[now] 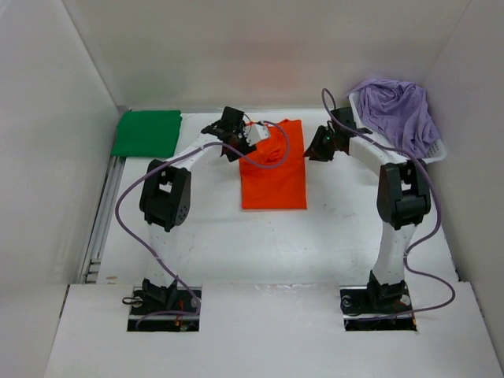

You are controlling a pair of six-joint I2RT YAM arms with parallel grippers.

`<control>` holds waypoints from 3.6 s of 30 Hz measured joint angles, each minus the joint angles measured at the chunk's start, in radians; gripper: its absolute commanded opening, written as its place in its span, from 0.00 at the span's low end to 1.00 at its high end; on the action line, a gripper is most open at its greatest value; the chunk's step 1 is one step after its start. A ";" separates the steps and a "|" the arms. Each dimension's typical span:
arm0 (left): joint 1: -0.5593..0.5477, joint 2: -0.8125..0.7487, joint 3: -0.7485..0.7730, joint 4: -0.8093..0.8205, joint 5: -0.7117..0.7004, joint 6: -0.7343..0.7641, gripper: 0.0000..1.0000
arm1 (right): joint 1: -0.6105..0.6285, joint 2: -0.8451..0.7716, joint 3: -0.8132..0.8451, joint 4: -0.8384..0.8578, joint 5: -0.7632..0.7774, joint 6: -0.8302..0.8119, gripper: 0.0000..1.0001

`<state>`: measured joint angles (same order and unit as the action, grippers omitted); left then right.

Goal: Fold and stack the t-shirts
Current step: Fold the folded rectangular tshirt in 1/3 of the way, then grab one side of the 2/3 rectangular tshirt with both arms, then fold the long partially folded tshirt into a neat square

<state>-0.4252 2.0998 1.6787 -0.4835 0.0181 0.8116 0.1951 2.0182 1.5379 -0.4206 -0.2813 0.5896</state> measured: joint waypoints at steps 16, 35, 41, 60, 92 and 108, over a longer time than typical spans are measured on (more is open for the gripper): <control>-0.186 -0.438 -0.420 -0.002 0.139 0.089 0.61 | 0.166 -0.309 -0.326 0.069 0.088 0.033 0.53; -0.258 -0.374 -0.668 0.139 0.089 0.161 0.52 | 0.199 -0.389 -0.670 0.169 0.102 0.191 0.57; -0.266 -0.359 -0.667 0.160 0.080 0.162 0.31 | 0.195 -0.387 -0.678 0.197 0.102 0.197 0.46; -0.268 -0.394 -0.676 0.061 0.073 0.081 0.00 | 0.264 -0.514 -0.782 0.191 0.098 0.229 0.00; -0.163 -0.368 -0.138 -0.591 0.346 -0.225 0.04 | 0.307 -0.940 -0.733 -0.210 0.061 0.343 0.00; -0.102 -0.098 -0.029 -0.434 0.256 -0.296 0.13 | 0.077 -0.465 -0.586 0.004 -0.021 0.164 0.24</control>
<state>-0.5274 2.0022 1.6501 -0.9176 0.2745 0.5156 0.2718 1.5536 0.9520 -0.4164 -0.3023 0.7536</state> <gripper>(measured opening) 0.120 0.188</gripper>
